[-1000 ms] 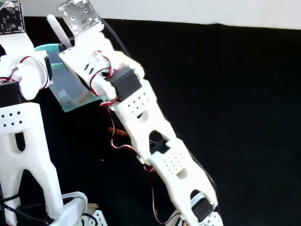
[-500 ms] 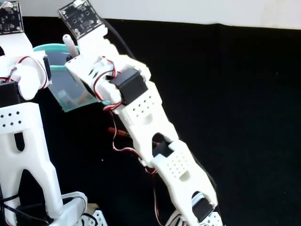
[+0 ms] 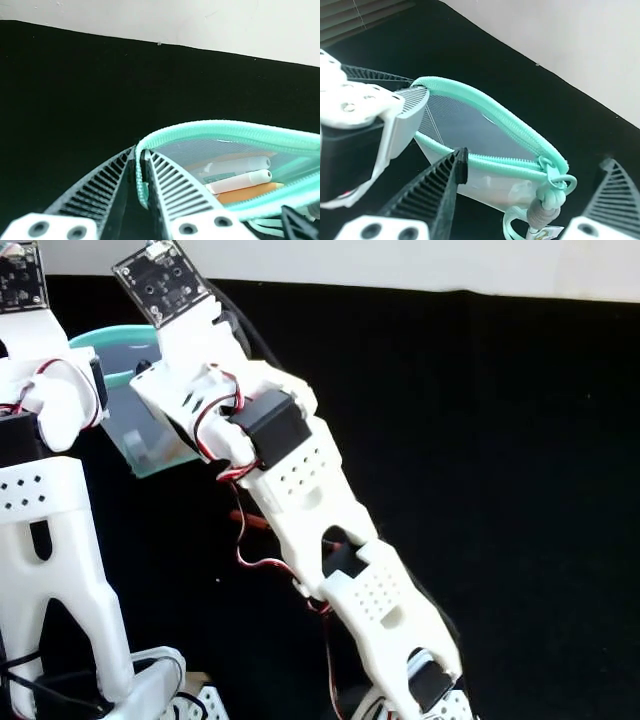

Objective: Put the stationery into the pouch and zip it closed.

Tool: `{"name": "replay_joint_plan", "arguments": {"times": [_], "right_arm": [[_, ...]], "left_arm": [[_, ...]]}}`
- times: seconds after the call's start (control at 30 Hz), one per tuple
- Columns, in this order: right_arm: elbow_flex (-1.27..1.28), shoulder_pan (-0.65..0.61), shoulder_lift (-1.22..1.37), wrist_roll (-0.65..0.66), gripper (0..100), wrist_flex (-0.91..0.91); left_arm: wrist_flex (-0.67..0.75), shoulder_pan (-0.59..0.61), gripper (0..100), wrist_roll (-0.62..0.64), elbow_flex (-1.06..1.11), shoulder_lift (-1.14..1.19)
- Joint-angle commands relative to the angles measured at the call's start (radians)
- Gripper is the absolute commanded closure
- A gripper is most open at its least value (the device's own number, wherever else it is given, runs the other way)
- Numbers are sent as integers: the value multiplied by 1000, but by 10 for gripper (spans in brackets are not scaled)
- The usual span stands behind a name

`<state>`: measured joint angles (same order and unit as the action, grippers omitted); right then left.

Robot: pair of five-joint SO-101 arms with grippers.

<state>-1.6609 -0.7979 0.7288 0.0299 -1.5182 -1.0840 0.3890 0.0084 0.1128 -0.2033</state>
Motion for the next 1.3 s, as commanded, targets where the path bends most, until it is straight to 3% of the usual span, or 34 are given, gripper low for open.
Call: {"name": "replay_joint_plan", "arguments": {"times": [0.0, 0.3, 0.43, 0.57, 0.97, 1.13, 1.27], "right_arm": [[-104, 15, -127, 12, 619, 7], [-97, 42, -282, 20, 619, -180], [-85, 45, -291, 146, 619, -246], [-15, 59, -297, 160, 619, -246], [418, 59, -351, 160, 619, -248], [748, 59, -524, 173, 619, -245], [1027, 58, -625, 264, 619, -242]], "left_arm": [[2, 24, 993, -8, 54, 71], [2, 22, 993, -8, 54, 74], [2, 19, 993, -8, 54, 74], [2, 19, 993, -8, 54, 74], [2, 19, 993, -8, 54, 74], [2, 19, 993, -8, 54, 74], [2, 18, 993, -8, 54, 76]]}}
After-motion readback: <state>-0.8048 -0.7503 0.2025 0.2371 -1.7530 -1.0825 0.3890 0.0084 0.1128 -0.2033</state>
